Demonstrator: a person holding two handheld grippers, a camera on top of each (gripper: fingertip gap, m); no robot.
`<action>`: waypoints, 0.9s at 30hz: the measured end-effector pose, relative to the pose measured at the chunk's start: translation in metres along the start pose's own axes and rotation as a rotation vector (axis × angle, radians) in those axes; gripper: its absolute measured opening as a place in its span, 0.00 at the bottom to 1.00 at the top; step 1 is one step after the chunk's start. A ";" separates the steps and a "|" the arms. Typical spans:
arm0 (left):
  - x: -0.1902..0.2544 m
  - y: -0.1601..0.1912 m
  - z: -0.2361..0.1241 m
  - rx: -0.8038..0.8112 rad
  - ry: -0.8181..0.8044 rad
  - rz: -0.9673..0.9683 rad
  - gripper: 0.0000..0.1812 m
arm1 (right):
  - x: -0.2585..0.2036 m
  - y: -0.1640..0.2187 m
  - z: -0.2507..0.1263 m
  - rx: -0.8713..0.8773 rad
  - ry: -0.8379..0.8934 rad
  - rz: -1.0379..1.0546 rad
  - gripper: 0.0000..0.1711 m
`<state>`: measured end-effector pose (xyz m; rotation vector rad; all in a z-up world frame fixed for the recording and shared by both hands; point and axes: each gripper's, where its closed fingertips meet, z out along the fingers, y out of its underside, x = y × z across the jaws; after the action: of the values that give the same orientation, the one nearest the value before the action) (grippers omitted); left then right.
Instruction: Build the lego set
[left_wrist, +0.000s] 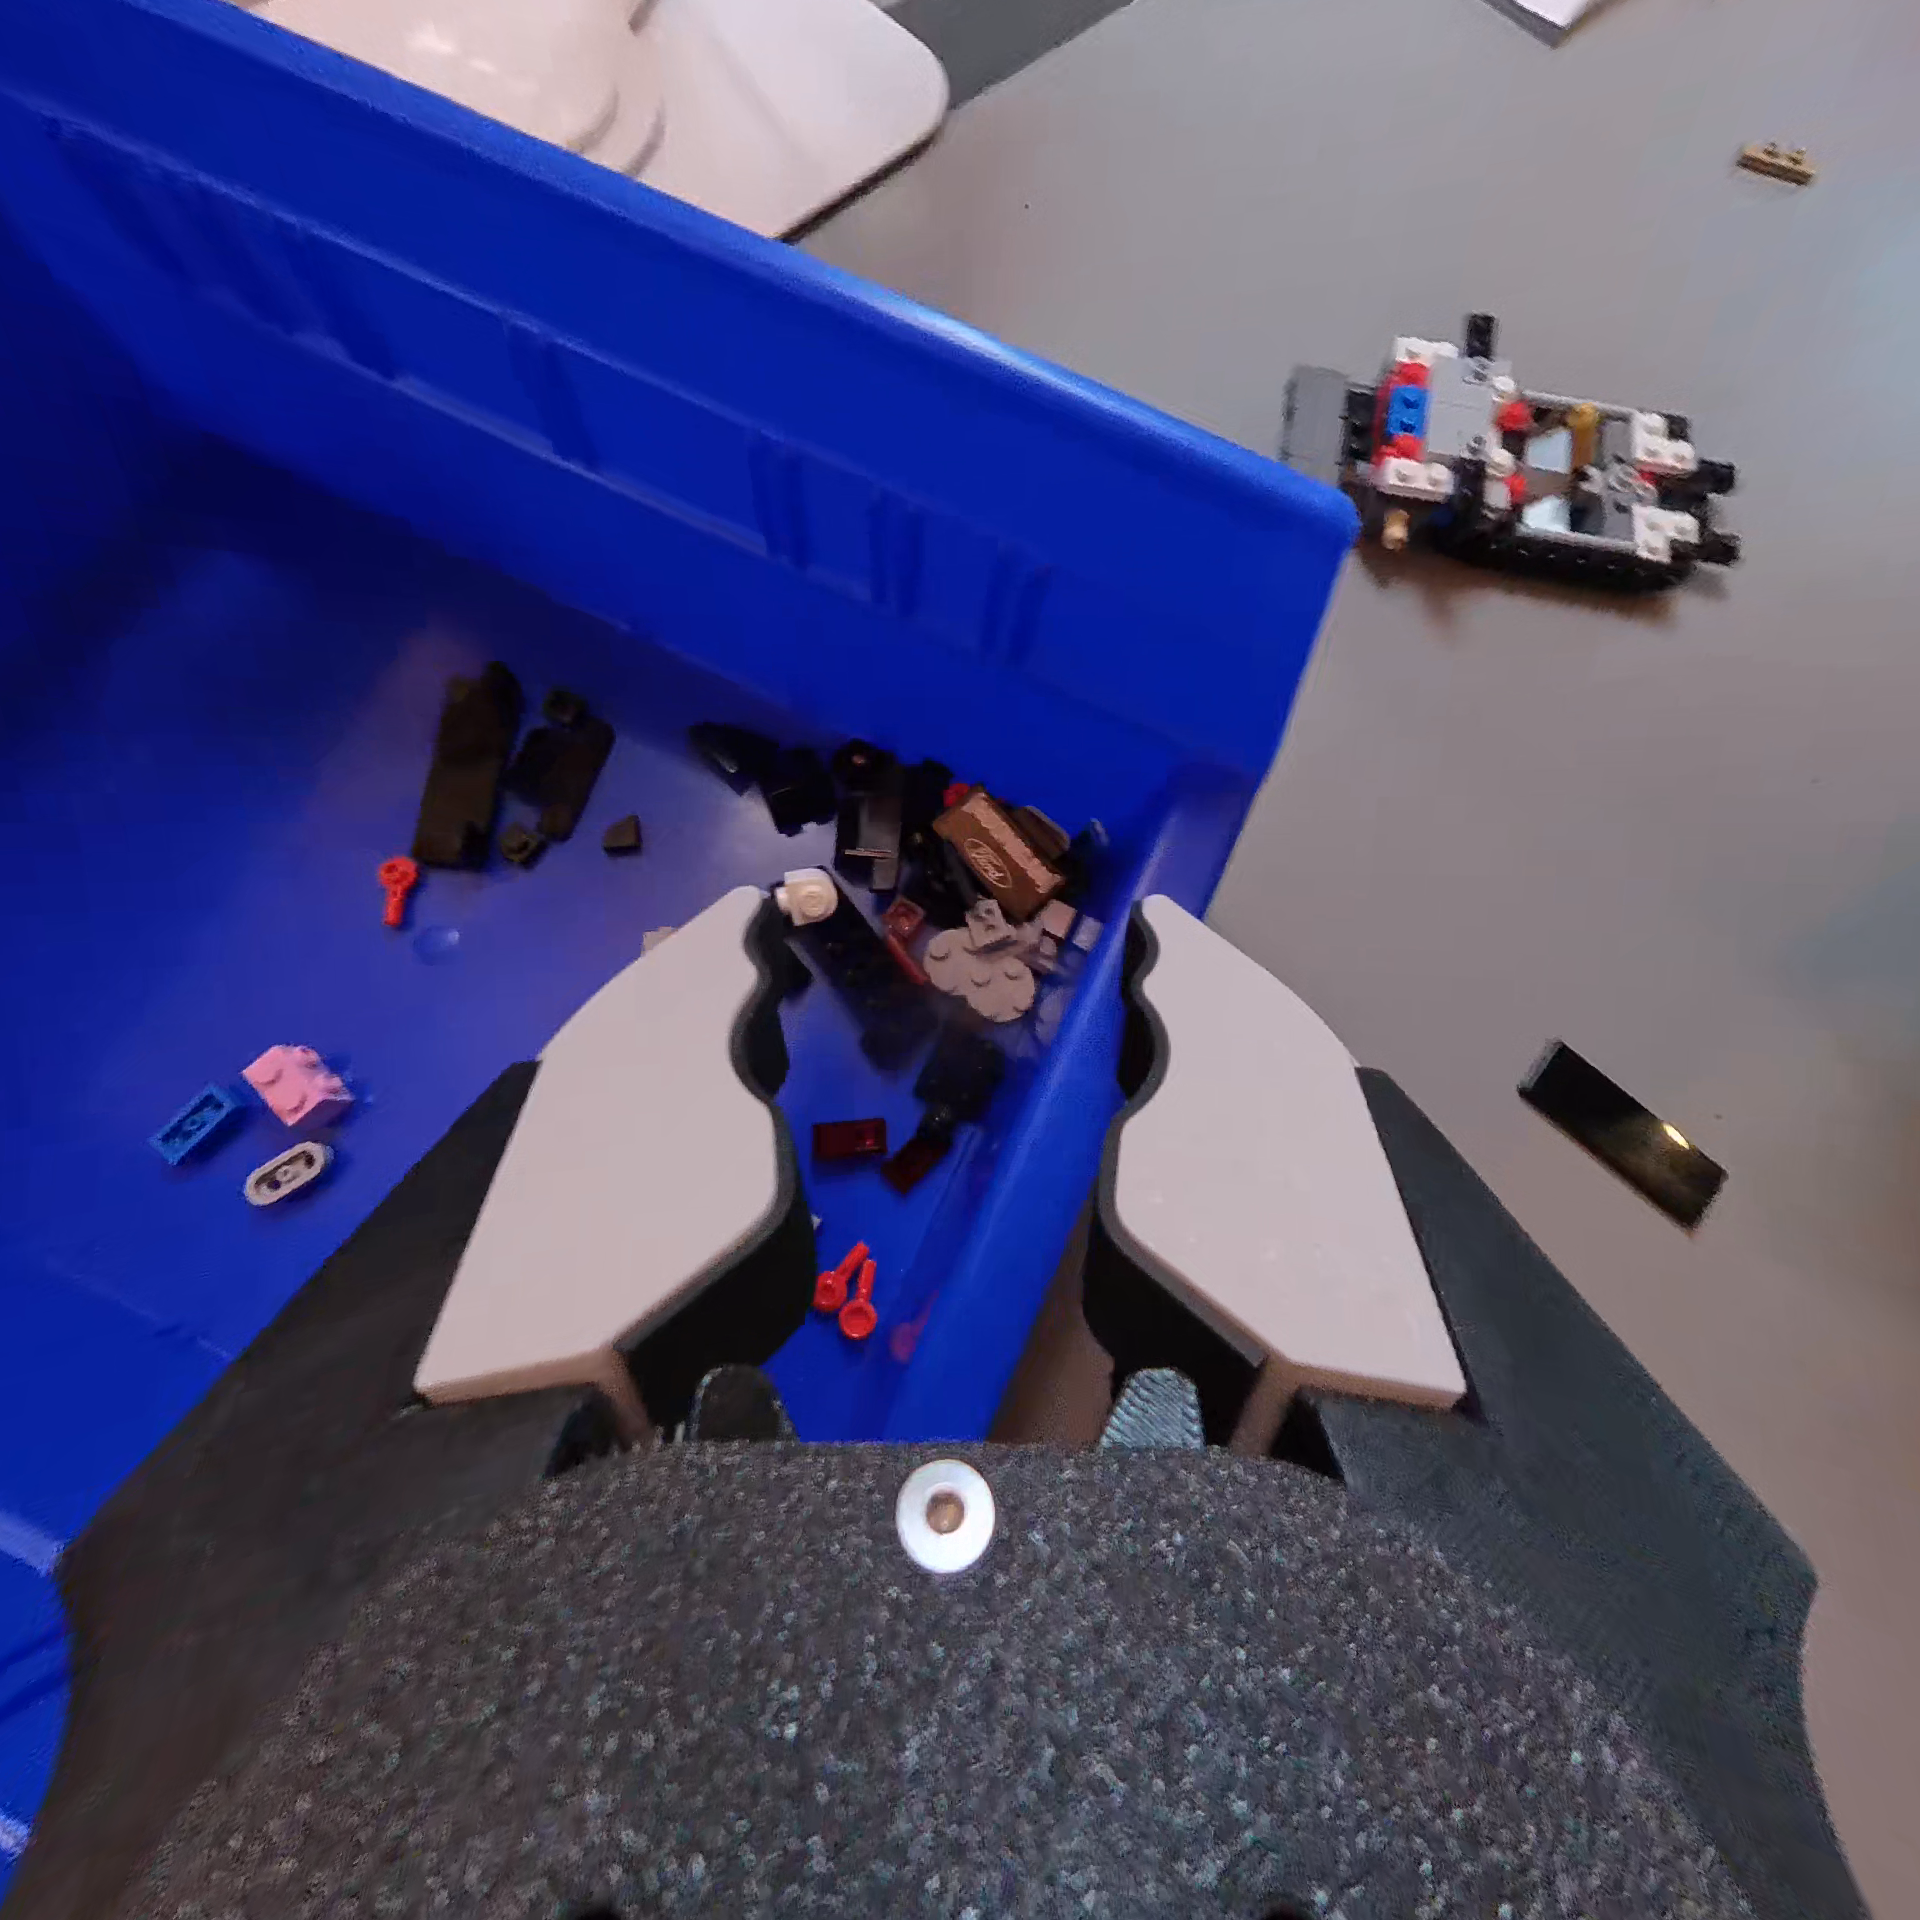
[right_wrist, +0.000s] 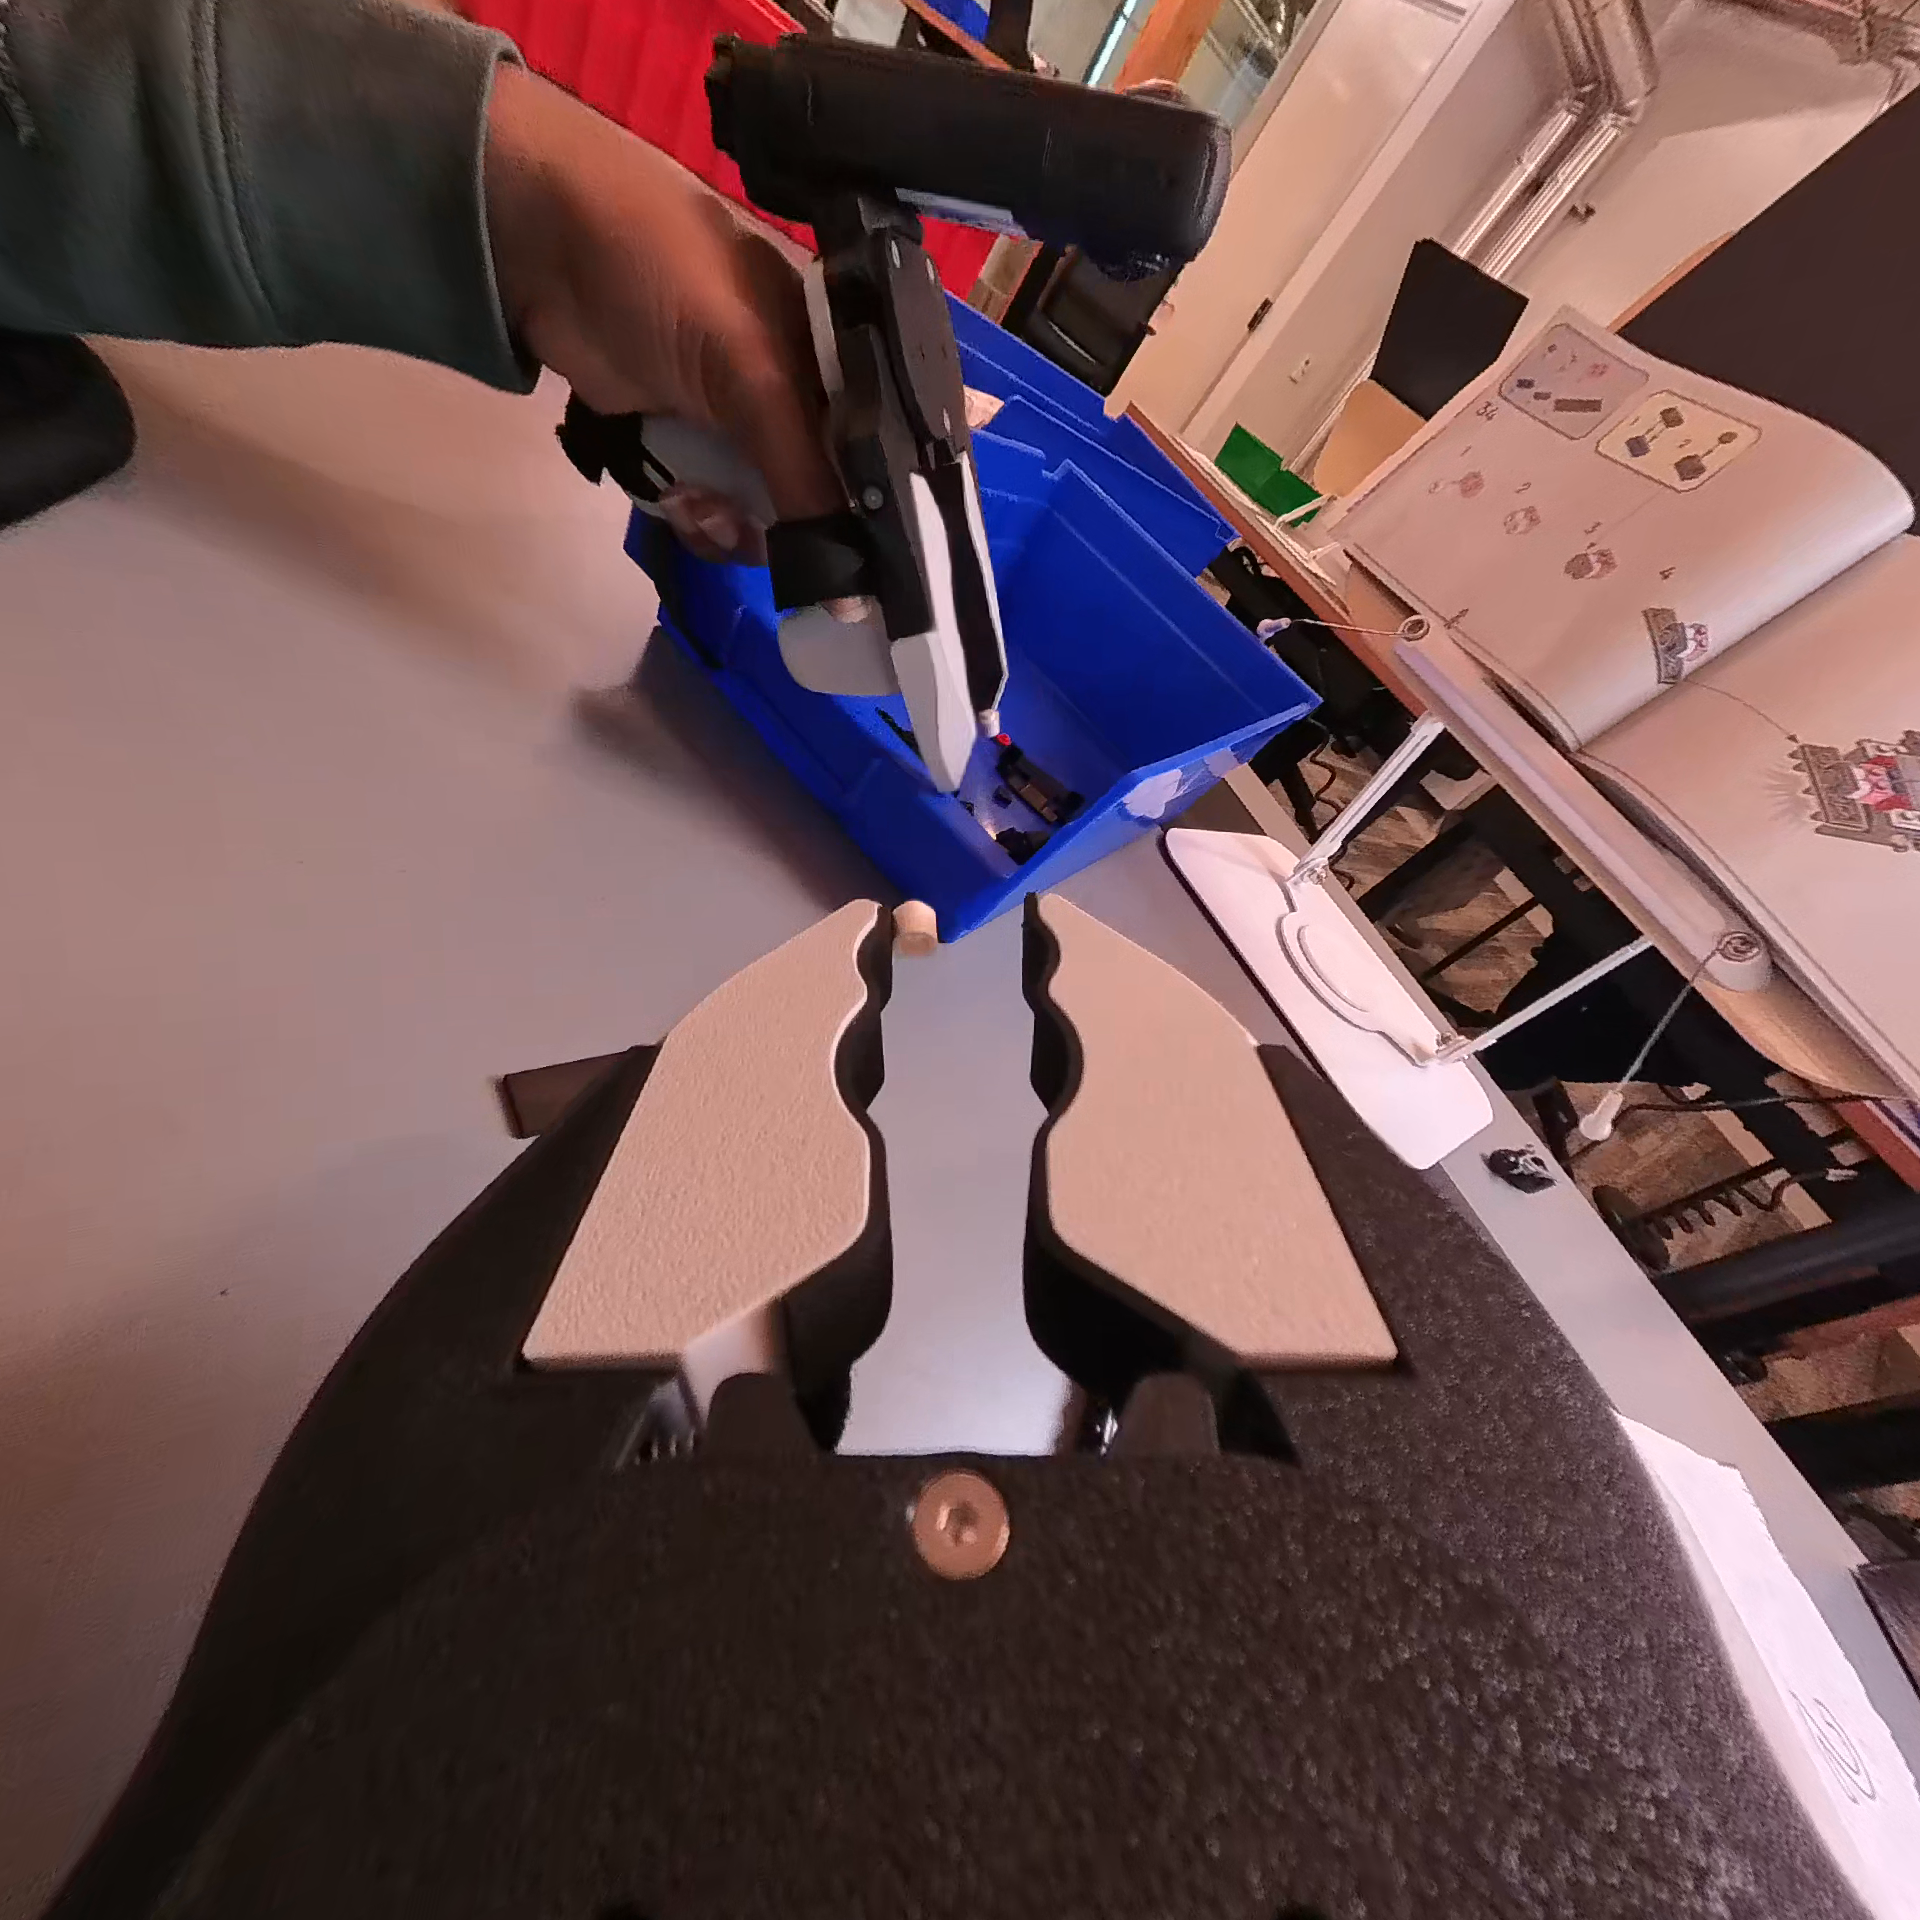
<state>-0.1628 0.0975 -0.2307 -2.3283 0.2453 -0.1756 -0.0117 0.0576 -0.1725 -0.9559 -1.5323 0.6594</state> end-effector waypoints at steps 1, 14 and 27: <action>0.004 0.001 0.000 -0.007 0.022 0.009 0.34 | 0.000 0.000 0.000 -0.001 -0.001 -0.001 0.14; 0.047 0.015 0.007 -0.078 0.069 0.382 0.35 | -0.002 0.003 0.002 -0.015 -0.007 -0.002 0.13; 0.116 0.002 -0.009 0.066 0.410 0.274 0.24 | 0.050 0.088 -0.046 -0.479 -0.036 0.207 0.17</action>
<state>-0.0524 0.0636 -0.2199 -2.1483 0.7446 -0.5147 0.0517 0.1410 -0.2111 -1.4848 -1.6725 0.4590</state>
